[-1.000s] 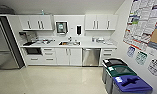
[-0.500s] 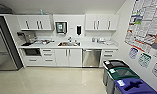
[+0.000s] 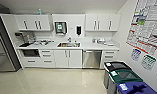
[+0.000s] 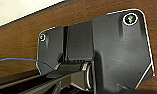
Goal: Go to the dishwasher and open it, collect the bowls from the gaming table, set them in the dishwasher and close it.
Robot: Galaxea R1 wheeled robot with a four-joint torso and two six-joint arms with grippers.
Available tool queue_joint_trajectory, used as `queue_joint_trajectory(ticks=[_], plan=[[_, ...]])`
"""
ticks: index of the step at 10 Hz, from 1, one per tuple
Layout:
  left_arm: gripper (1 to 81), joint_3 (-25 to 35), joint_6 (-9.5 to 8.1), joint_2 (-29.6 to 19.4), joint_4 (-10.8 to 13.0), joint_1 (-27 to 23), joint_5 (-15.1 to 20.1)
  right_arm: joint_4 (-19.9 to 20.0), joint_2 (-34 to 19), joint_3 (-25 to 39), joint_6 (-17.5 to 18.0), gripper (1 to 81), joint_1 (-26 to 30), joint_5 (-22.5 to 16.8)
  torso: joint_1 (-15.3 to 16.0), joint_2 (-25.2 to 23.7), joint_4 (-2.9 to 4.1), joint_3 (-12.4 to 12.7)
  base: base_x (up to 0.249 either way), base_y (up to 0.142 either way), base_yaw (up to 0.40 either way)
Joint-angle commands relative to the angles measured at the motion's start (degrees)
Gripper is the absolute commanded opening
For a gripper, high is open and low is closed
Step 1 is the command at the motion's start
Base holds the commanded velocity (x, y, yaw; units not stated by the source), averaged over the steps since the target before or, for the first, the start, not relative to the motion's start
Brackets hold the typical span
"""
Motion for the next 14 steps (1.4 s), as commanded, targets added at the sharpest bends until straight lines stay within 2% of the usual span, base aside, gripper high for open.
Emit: queue_joint_trajectory(ticks=[1, 14], plan=[[81.1, 0.40, 0.38, -0.75, -0.23, -3.17, 3.08, -0.56, -0.67, 0.88, -0.25, 81.1, 3.03, -2.93, 0.00, 0.00, 0.00, 0.00, 0.138, 0.000, 0.000], [81.1, -0.48, 0.38, -0.57, -0.23, -3.17, 3.08, -0.65, -0.49, 0.88, -0.25, 81.1, 3.30, -3.20, 0.00, 0.00, 0.00, 0.00, 0.131, 0.000, 0.000]])
